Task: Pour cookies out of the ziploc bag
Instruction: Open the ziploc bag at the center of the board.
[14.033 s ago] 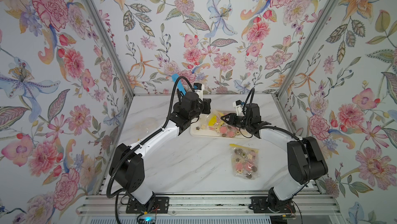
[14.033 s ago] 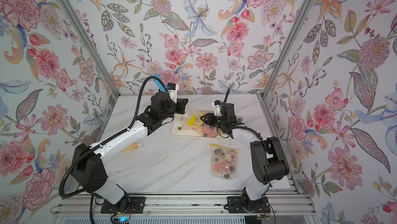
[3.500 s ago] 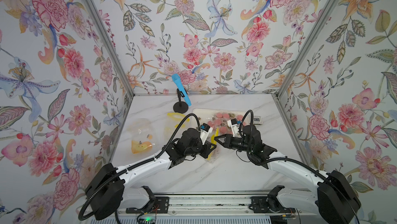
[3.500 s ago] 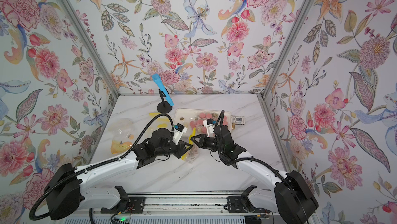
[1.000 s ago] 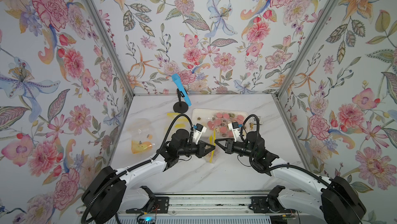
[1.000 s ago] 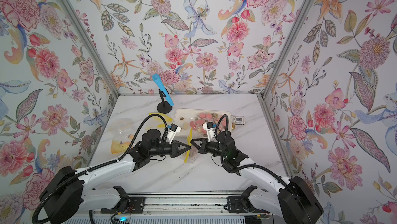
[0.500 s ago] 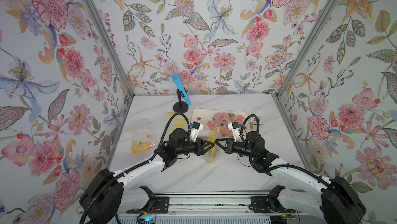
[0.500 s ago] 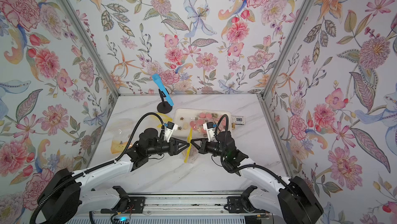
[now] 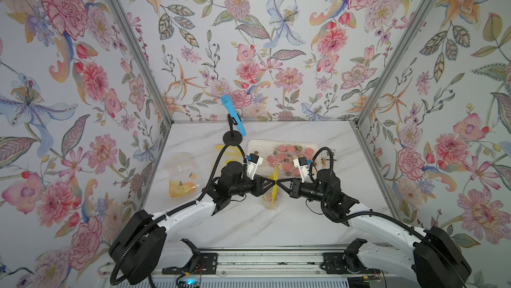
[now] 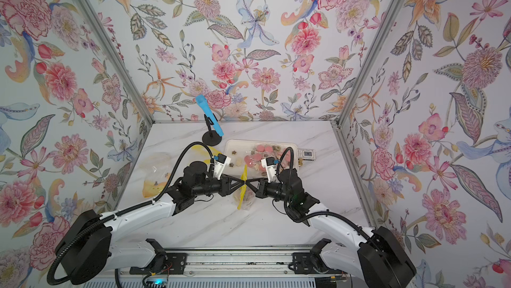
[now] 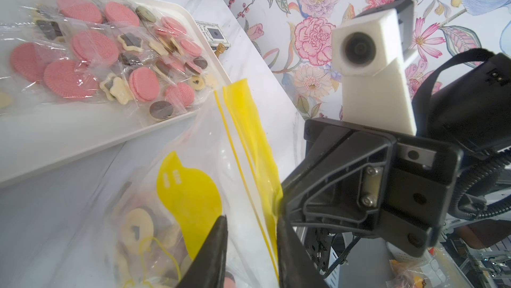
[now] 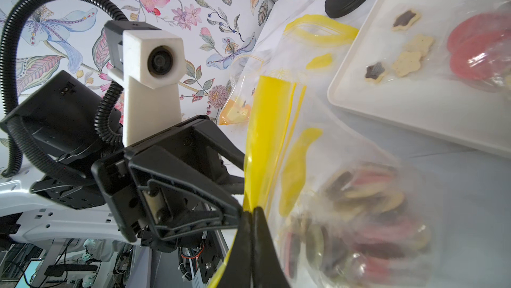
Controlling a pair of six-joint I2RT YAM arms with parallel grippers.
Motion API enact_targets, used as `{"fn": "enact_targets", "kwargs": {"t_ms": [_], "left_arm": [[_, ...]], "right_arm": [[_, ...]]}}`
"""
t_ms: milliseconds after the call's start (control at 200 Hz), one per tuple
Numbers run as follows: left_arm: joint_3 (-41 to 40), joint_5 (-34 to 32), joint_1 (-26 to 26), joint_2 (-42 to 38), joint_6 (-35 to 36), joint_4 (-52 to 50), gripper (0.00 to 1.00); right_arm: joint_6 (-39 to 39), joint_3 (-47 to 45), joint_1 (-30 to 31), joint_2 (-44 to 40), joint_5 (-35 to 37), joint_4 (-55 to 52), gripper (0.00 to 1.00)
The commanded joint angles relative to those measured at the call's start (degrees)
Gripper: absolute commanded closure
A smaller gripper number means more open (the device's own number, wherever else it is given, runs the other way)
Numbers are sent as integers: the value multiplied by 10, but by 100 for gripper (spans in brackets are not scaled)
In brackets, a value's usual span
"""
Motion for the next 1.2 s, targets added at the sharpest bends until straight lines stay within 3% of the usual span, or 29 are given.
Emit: {"fn": "enact_targets", "kwargs": {"t_ms": [0, 881, 1116, 1196], "left_arm": [[15, -8, 6, 5, 13, -13, 71], [7, 19, -14, 15, -37, 32, 69], [8, 20, -22, 32, -38, 32, 72], [11, 22, -24, 32, -40, 32, 78]], "right_arm": [[-8, 10, -1, -3, 6, -4, 100], [-13, 10, 9, 4, 19, 3, 100], [-16, 13, 12, 2, 21, 4, 100], [-19, 13, 10, 2, 27, -4, 100]]}}
